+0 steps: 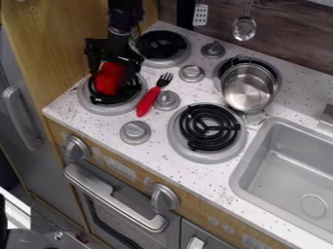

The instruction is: Put the red pepper on the top of the lower right burner

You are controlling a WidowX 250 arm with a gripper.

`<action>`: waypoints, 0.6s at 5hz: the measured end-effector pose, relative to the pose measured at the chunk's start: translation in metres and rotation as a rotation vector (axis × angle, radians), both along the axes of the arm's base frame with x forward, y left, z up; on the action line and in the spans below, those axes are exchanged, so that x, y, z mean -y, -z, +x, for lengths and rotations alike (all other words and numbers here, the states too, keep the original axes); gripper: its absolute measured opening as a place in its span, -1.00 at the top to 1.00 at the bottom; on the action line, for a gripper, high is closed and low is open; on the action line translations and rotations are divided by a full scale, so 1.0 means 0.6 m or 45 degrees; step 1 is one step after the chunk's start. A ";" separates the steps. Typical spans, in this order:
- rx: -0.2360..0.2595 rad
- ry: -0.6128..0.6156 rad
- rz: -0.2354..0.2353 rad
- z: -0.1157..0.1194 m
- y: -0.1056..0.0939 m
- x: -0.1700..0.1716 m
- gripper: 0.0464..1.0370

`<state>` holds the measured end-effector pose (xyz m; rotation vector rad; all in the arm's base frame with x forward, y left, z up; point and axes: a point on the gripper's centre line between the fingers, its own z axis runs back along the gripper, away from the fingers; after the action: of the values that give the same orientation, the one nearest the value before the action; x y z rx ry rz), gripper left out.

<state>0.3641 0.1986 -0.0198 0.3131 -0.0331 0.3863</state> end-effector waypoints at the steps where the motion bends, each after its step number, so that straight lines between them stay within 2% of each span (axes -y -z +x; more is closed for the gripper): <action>1: -0.050 -0.029 -0.044 -0.006 0.015 0.009 -0.92; 2: -0.054 -0.012 -0.051 -0.008 0.025 0.019 -0.84; 3: -0.051 0.007 -0.036 -0.010 0.031 0.020 -0.48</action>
<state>0.3581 0.1864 -0.0382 0.2927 0.0104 0.3747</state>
